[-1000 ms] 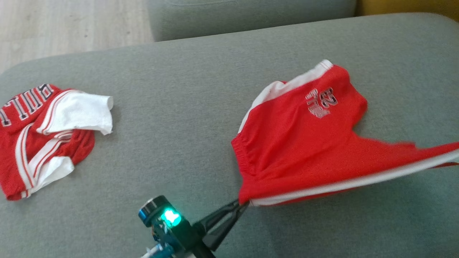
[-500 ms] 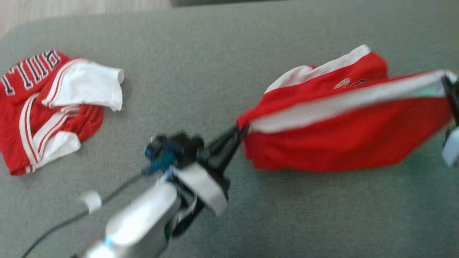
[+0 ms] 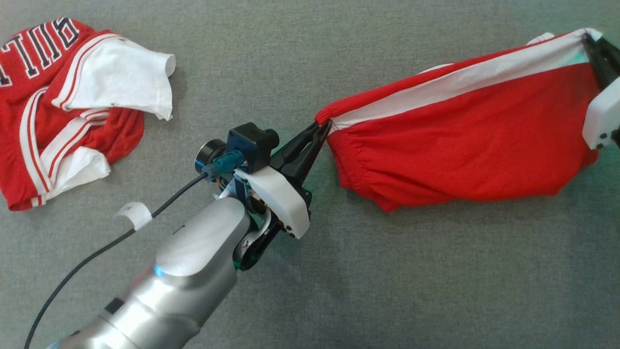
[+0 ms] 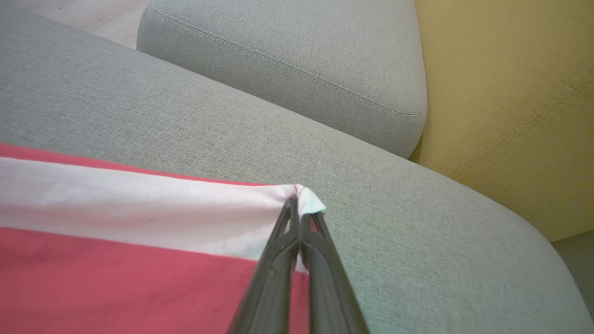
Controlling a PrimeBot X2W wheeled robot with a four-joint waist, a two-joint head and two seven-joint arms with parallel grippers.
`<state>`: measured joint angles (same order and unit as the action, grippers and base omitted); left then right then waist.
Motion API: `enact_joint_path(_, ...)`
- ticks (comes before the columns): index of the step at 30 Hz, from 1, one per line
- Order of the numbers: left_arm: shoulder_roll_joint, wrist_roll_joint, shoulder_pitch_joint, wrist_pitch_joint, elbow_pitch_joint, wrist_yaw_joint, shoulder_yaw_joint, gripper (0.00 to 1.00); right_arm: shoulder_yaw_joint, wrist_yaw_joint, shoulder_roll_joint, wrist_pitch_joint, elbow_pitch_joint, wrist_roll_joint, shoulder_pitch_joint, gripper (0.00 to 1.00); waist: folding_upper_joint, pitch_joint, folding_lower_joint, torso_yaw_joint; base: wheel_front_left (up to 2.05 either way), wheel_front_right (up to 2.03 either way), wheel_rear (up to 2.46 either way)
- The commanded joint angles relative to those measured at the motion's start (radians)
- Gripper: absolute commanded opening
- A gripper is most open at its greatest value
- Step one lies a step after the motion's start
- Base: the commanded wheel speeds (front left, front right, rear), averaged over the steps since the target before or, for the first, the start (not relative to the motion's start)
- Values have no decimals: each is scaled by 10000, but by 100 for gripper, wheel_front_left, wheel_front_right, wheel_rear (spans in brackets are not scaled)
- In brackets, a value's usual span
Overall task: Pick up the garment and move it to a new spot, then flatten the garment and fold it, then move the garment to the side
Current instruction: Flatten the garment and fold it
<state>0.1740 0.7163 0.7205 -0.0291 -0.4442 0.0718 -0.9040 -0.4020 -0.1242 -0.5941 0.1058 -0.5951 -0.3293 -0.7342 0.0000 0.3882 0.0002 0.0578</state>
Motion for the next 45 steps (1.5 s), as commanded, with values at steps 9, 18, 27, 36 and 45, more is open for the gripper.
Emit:
enact_joint_path(9, 151, -615, -87, -1153, -58, -496, 177, 100, -898, -65, 250, -1264, -1261, -2033, -462, 100, 0, -188, -2, 24, 0, 0, 0)
enact_joint_path(18, 151, -2152, -1536, -2312, 1183, -2851, 896, 100, -1221, -65, -192, -1037, -1665, -3674, 300, 100, 0, -602, -2, 244, 0, 0, 0)
enact_joint_path(27, -90, -4636, -4207, -2325, 4550, -4262, 2523, 100, -1281, -65, -210, 430, -2573, -5255, 1083, 100, 0, -845, -2, 971, 0, 0, 0)
enact_joint_path(36, -312, -5488, -5196, -2326, 5180, -3989, 3223, 100, -1462, -65, -640, 556, -2405, -5928, 1114, 0, 0, -1288, -2, 758, 0, 0, 0)
enact_joint_path(45, -544, -5734, -5562, -2326, 5107, -3377, 3668, 100, -1236, -65, -1691, 403, -3103, -5501, 710, 0, 0, -1810, -2, -194, 0, 0, 0)
